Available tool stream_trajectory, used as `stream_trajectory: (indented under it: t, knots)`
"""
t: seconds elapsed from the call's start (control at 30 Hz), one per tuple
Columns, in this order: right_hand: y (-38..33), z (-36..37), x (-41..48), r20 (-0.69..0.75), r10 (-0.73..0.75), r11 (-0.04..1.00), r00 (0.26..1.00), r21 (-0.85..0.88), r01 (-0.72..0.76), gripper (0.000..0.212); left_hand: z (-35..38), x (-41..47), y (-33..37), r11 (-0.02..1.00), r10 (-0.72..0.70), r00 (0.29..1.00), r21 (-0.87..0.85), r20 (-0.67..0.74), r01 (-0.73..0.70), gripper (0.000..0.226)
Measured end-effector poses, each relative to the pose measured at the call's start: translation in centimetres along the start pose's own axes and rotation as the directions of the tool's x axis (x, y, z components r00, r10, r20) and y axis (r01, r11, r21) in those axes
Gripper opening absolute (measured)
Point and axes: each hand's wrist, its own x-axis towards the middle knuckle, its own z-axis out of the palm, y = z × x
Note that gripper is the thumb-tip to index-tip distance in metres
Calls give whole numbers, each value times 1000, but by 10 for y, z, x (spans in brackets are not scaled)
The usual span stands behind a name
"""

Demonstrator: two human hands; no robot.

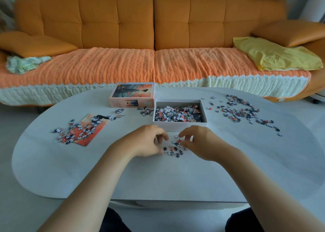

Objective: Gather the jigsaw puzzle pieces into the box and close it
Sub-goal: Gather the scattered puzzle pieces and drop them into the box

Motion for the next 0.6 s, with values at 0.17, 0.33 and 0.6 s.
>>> stream_trajectory:
  t: [0.17,0.33,0.6]
  knots:
    - [-3,12,6,-17,-103,980,995,-173,99,26,10,3,2,998,-26,999,-51,-19,25,20]
    - [-8,-1,3,24,-74,982,997,-173,77,31,9,5,8,997,-33,999,-70,-26,31,30]
    - [-13,-4,-7,157,89,986,984,-155,-65,66,11,3,12,997,27,998,77,54,-31,35]
